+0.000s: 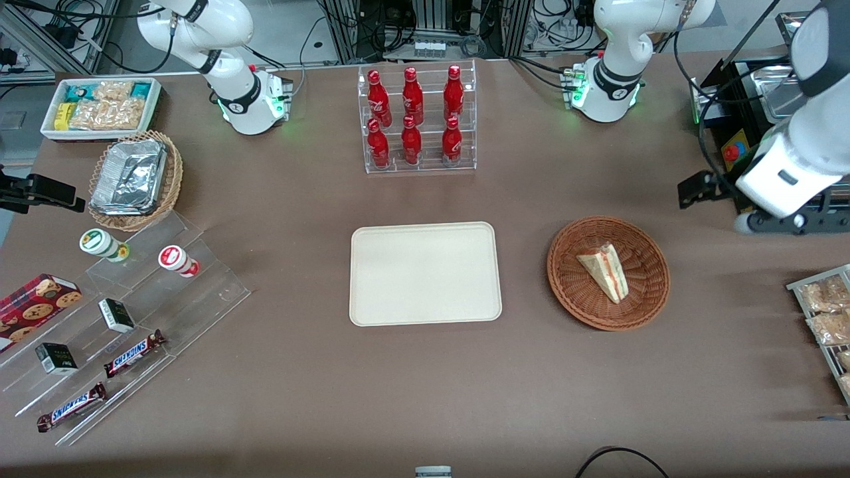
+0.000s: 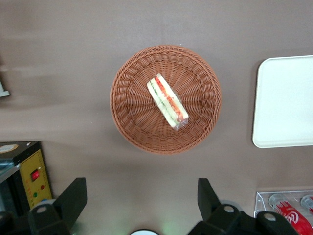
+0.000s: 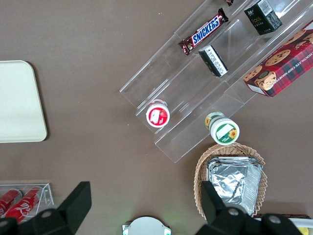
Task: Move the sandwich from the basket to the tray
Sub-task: 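Move the left gripper over the wicker basket above the sandwich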
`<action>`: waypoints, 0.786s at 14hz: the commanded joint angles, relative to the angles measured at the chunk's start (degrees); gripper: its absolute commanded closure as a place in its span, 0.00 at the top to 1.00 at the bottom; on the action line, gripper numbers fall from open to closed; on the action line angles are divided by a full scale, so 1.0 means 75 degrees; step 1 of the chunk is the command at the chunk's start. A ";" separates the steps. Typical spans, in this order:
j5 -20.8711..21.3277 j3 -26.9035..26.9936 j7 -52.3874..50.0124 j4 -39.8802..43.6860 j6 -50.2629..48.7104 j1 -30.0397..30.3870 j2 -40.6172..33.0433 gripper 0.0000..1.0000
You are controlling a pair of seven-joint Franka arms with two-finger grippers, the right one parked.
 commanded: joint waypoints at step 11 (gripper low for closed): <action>-0.0150 0.0000 -0.0297 -0.3517 0.4329 -0.0088 0.0098 1.00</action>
